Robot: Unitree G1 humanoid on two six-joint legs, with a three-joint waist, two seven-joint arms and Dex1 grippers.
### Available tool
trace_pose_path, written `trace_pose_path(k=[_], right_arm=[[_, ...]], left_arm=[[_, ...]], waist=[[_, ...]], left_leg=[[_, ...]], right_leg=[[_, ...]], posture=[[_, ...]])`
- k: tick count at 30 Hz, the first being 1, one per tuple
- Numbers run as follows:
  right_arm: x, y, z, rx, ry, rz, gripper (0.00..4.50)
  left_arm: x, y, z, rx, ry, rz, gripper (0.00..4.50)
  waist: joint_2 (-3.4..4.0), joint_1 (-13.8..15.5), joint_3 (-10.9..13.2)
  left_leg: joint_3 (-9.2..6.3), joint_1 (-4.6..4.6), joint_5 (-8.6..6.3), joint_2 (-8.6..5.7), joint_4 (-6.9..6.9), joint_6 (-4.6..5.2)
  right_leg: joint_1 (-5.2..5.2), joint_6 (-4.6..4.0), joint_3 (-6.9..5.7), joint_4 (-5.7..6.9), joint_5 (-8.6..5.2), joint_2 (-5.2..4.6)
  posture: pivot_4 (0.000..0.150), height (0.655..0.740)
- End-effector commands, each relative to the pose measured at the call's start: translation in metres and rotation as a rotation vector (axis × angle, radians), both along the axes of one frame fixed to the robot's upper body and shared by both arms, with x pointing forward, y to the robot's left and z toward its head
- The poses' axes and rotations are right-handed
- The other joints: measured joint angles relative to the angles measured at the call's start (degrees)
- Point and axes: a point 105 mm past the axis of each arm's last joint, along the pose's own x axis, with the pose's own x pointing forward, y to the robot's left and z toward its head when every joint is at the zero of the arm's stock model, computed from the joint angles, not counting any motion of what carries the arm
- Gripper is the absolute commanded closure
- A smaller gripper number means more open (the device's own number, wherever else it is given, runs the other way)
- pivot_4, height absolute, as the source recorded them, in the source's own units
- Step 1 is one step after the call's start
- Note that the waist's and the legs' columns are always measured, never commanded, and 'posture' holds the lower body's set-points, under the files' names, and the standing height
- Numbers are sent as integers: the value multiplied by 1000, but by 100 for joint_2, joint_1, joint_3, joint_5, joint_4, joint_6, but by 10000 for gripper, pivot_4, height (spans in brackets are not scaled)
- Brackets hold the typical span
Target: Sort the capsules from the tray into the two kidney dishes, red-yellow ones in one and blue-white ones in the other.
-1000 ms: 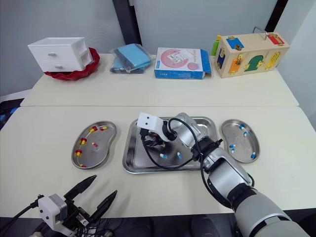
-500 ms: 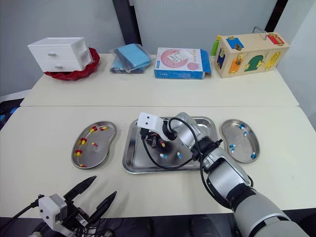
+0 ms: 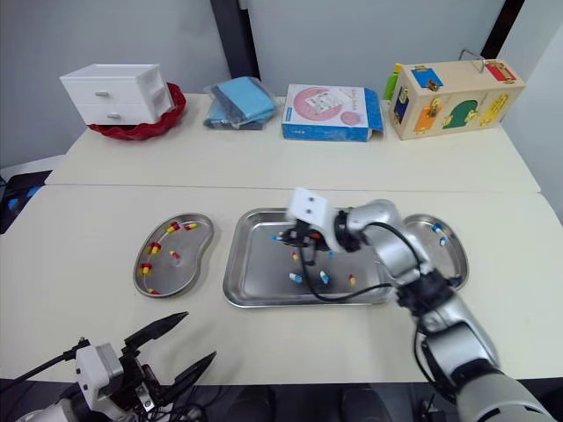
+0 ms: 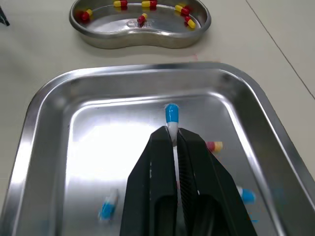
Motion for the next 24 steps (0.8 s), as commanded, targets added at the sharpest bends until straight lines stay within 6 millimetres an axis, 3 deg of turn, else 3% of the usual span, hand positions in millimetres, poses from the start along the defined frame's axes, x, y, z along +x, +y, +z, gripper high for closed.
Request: trace_pose_path(k=[1,4,13,20,24], right_arm=[[-18,-42,25,38,-54,-56,44701],[-30,-91,21,-26,-50,-174,44701],[-49,-203,12,-87,-6,-564,44701],[-46,-239,0,-120,-1,-717,44701],[-45,-243,-5,-125,6,-731,44701]], left_arm=[[1,-10,6,9,-36,-121,0],[3,-18,6,31,-54,-223,0],[8,-36,14,56,-84,-396,0],[13,-40,22,50,-89,-400,0],[13,-41,24,48,-85,-393,0]], waist=[[4,40,3],[5,62,2],[4,28,2],[4,14,1],[7,26,1]], left_leg=[[0,-1,0,-1,0,0],[3,-1,0,-6,2,1],[10,9,-1,-6,3,2],[13,18,-1,-5,8,3],[11,14,-1,-6,17,3]], right_leg=[[0,0,0,0,0,0],[5,0,1,-5,0,-2],[18,0,7,-8,0,-1],[26,1,11,-4,0,0],[30,1,9,-5,0,-1]], posture=[[1500,7400],[1500,7400],[1500,7400],[1500,7400],[1500,7400]])
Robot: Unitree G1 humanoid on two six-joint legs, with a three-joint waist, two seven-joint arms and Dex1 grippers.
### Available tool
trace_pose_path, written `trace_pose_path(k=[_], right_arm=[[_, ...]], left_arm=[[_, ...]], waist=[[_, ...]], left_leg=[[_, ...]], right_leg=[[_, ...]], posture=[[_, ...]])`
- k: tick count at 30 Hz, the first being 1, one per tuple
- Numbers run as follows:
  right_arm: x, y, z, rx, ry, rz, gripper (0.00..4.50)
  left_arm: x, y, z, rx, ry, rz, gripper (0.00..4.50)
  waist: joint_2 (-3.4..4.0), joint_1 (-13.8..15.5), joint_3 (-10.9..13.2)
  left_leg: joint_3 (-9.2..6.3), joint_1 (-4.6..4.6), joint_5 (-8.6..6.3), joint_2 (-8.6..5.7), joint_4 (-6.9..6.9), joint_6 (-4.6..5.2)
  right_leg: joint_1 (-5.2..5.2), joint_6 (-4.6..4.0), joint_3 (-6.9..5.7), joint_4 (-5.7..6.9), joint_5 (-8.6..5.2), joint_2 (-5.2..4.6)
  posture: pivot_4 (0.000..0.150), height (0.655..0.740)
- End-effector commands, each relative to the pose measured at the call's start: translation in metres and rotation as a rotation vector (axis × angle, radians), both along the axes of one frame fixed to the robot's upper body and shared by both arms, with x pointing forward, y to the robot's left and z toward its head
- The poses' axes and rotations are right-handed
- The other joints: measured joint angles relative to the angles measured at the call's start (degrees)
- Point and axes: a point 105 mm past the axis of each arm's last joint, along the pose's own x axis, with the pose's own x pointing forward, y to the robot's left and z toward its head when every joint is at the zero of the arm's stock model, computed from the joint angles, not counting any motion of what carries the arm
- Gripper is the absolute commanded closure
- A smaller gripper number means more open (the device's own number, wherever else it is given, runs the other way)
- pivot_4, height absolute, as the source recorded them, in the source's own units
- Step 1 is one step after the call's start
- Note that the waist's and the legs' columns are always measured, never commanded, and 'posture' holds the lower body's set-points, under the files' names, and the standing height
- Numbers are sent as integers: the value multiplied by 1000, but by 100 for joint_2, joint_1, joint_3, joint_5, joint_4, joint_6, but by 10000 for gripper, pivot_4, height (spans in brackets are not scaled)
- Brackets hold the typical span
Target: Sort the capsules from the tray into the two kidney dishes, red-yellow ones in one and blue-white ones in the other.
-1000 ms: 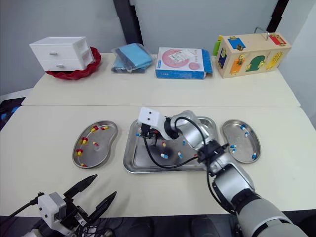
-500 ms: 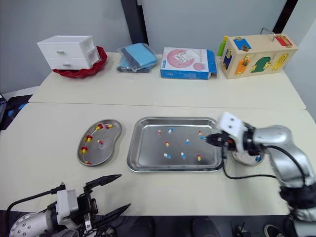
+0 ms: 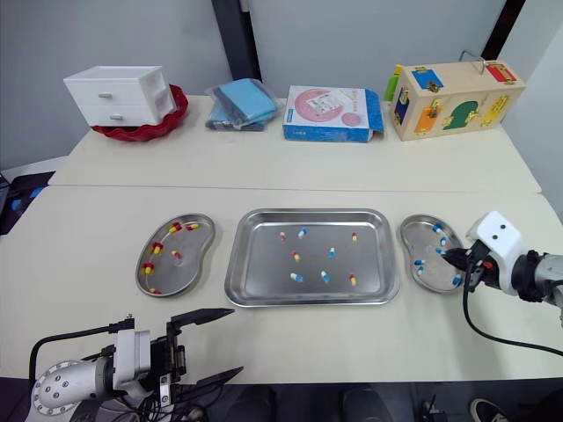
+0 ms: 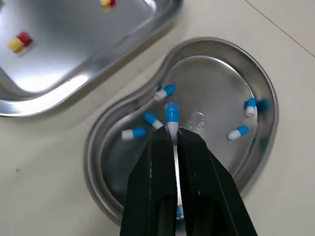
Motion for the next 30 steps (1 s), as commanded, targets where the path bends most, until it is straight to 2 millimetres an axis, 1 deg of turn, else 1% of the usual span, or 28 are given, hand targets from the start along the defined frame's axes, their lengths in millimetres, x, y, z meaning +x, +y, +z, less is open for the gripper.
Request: trace_pose_path(k=[1,3,5,7,10,12,14,15,16,18,20,24,30], right_arm=[[1,-3,10,-31,-42,-2,44701],[1,-5,9,-34,-47,-11,44701],[1,-6,9,-35,-45,-13,39286],[0,-6,8,-35,-43,-12,35015],[-2,-6,9,-33,-40,-10,27475],[-2,-8,9,-33,-39,-12,23568],[-3,-9,10,-34,-38,-12,18617],[-3,-9,10,-35,-37,-12,15448],[-4,-10,11,-34,-37,-13,13855],[-6,-13,12,-32,-37,-17,8118],[-8,-16,13,-31,-35,-20,604],[-13,-22,14,-11,-29,-33,604],[-26,-22,17,22,-32,7,604]], left_arm=[[-2,-2,8,-14,-16,-9,0],[-2,-1,8,-14,-14,-3,0],[-2,-1,8,-14,-13,0,0],[-2,-1,8,-15,-11,0,0],[-2,-2,8,-16,-11,2,0],[-2,-2,7,-17,-9,4,0],[-2,-2,7,-18,-9,5,0],[-2,-2,7,-19,-8,5,0],[-2,-2,7,-20,-8,6,0],[-2,-2,7,-20,-7,9,0],[-2,-1,7,-20,-6,11,0],[-2,1,5,-19,0,21,0],[0,5,4,-6,17,61,0]], waist=[[2,5,0],[2,6,-1],[2,9,-1],[2,15,-1],[2,22,-1],[2,25,-1],[2,25,-1],[2,26,-1],[2,27,-1],[2,26,-1],[2,28,-1],[2,31,-1],[2,37,-1]], left_leg=[[0,1,0,1,0,0],[0,2,0,1,0,0],[0,1,0,0,0,0],[0,1,0,0,1,0],[-1,2,0,0,4,0],[-2,2,0,1,6,0],[-2,2,0,0,9,1],[-3,2,-1,0,10,1],[-3,3,-1,0,10,1],[-3,4,-1,0,11,2],[-4,3,-2,0,12,3],[-4,7,-3,0,15,4],[-4,17,-3,0,15,5]], right_leg=[[0,0,0,1,0,0],[1,0,0,1,0,0],[2,0,0,1,0,0],[2,0,-1,1,0,0],[4,0,-1,1,0,0],[5,0,-2,1,0,0],[8,0,-2,1,0,0],[9,0,-2,1,0,0],[10,0,-3,1,0,1],[12,0,-3,1,0,0],[14,0,-3,1,0,0],[18,0,-3,0,0,0],[29,1,-3,0,0,1]], posture=[[1500,7400],[1500,7400],[1500,7400],[1500,7400],[1500,7400],[1500,7400],[1500,7400],[1500,7400],[1500,7400],[1500,7400],[1500,7400],[1500,7400],[1500,7400]])
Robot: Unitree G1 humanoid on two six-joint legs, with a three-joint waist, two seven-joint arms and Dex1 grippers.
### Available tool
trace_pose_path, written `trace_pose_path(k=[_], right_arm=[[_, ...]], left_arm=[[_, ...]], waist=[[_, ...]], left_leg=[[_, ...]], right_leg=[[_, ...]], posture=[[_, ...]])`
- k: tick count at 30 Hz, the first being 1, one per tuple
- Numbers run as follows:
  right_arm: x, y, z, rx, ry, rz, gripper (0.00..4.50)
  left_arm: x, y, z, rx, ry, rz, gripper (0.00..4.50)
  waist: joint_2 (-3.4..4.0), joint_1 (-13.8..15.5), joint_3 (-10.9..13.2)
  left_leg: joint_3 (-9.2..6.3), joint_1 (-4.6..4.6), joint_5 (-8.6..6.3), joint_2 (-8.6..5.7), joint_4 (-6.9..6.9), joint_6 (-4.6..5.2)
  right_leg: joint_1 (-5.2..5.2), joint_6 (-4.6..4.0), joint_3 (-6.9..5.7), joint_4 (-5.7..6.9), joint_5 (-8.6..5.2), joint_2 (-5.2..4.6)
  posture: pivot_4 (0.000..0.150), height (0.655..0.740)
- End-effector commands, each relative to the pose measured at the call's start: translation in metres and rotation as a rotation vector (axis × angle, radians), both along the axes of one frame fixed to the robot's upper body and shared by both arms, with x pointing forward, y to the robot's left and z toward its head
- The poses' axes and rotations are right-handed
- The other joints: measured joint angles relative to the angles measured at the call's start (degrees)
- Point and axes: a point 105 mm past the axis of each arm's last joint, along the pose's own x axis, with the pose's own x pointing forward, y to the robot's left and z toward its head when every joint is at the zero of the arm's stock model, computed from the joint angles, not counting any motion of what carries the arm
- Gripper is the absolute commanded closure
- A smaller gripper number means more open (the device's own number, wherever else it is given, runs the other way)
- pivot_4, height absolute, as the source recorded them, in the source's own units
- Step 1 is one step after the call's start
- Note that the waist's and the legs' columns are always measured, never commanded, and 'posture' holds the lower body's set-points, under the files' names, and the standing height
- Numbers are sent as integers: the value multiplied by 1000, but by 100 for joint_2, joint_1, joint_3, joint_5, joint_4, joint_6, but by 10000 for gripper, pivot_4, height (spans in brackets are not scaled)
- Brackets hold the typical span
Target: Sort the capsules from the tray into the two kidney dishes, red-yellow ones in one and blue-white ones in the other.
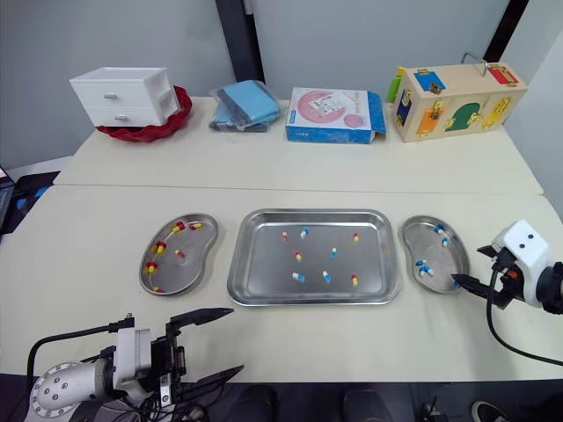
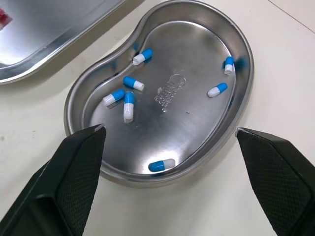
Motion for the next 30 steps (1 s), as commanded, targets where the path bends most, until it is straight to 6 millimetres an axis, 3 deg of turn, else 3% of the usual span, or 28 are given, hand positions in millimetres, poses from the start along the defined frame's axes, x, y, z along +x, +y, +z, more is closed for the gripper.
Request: trace_pose_path(k=[1,7,14,22,25,30], right_arm=[[-7,1,21,2,-77,48,604],[-51,36,14,133,-45,274,604],[-90,78,-24,236,23,432,604],[-104,101,-51,316,-66,436,604],[-106,107,-53,341,-82,425,604],[-100,114,-55,363,-120,396,604]], left_arm=[[1,5,7,8,-12,39,0],[16,44,9,84,6,194,0],[12,62,7,111,49,268,0],[-1,78,-2,151,80,308,0],[13,87,4,191,58,316,0],[50,86,23,269,50,227,0]], waist=[[0,4,0],[0,55,0],[-5,78,-2],[-13,82,-7],[-17,97,-9],[-19,126,-10]], left_leg=[[0,0,0,0,0,0],[-4,5,-1,4,-1,2],[0,20,-2,4,1,1],[3,29,-3,6,0,0],[3,38,-2,6,1,0],[3,51,-2,7,1,-1]], right_leg=[[0,0,0,-1,0,0],[6,0,-6,0,-1,4],[27,2,-2,-10,-1,2],[32,1,1,-9,-2,3],[36,1,0,-8,-2,3],[47,3,0,-7,-4,4]], posture=[[1500,7400],[1500,7400],[1500,7400],[1500,7400],[1500,7400],[1500,7400]])
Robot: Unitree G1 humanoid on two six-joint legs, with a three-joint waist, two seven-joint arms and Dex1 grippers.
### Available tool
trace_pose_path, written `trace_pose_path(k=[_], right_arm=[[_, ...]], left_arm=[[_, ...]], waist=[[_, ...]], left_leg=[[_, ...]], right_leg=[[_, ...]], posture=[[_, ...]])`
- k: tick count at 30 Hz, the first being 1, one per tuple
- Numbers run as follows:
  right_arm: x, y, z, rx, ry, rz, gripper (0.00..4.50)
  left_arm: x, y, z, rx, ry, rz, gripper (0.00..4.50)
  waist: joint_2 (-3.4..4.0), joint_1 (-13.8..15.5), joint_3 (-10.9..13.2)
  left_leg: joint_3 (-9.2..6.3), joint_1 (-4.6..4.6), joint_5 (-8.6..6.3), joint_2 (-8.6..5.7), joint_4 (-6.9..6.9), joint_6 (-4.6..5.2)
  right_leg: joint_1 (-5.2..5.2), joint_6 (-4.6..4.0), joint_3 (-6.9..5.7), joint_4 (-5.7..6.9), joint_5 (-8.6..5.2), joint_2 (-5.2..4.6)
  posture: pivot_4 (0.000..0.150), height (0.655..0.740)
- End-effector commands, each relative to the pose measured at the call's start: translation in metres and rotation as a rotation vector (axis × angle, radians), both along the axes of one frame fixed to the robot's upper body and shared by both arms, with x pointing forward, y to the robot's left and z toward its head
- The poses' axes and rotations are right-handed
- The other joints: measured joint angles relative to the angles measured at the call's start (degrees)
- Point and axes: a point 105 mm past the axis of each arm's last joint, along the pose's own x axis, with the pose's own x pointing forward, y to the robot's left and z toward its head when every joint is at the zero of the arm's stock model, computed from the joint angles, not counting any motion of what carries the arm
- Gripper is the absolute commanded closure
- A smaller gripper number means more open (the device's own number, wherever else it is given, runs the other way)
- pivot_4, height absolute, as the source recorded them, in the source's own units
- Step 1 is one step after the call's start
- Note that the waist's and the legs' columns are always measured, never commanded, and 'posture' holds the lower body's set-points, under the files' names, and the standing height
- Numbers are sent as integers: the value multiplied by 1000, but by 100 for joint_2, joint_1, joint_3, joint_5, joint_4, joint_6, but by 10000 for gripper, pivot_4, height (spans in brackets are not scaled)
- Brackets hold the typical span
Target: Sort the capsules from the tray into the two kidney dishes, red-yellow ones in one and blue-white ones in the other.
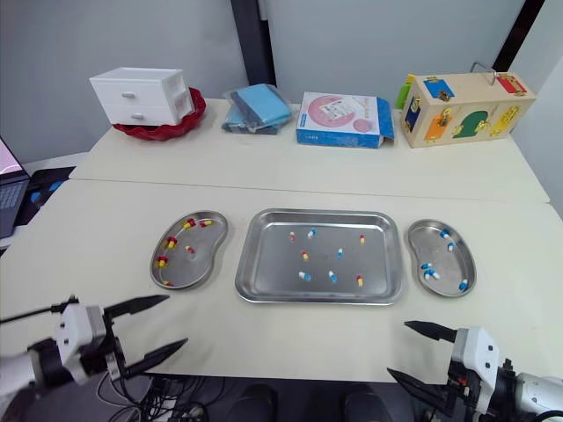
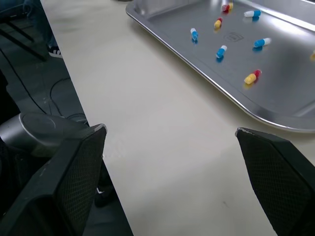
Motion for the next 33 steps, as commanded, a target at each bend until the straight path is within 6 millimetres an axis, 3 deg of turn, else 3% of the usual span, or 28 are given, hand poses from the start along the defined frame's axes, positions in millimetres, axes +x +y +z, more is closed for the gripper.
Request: trace_pose_path(k=[1,13,16,23,33], right_arm=[[6,5,4,11,-50,-25,604],[10,22,2,63,-76,-125,604],[9,25,1,71,-74,-143,604],[6,35,8,91,-78,-173,604],[11,41,17,94,-81,-211,604]], left_arm=[[23,-5,12,73,32,-95,0],[118,-33,43,196,54,-236,0],[142,-58,51,210,54,-295,0],[156,-100,42,292,121,-448,0],[176,-126,28,336,135,-463,0]], waist=[[0,-2,0],[13,-48,5],[13,-30,5],[13,-74,6],[13,-75,6]], left_leg=[[1,1,0,0,0,0],[-2,-9,1,-1,-14,0],[-4,-10,1,-1,-11,0],[-13,-32,1,-4,5,1],[-20,-41,1,-7,15,1]], right_leg=[[1,-1,-1,1,0,0],[-15,-5,-4,6,2,6],[-14,-5,-6,7,2,6],[-18,-4,-13,8,2,7],[-19,-3,-17,11,2,7]], posture=[[1500,7400],[1500,7400],[1500,7400],[1500,7400],[1500,7400]])
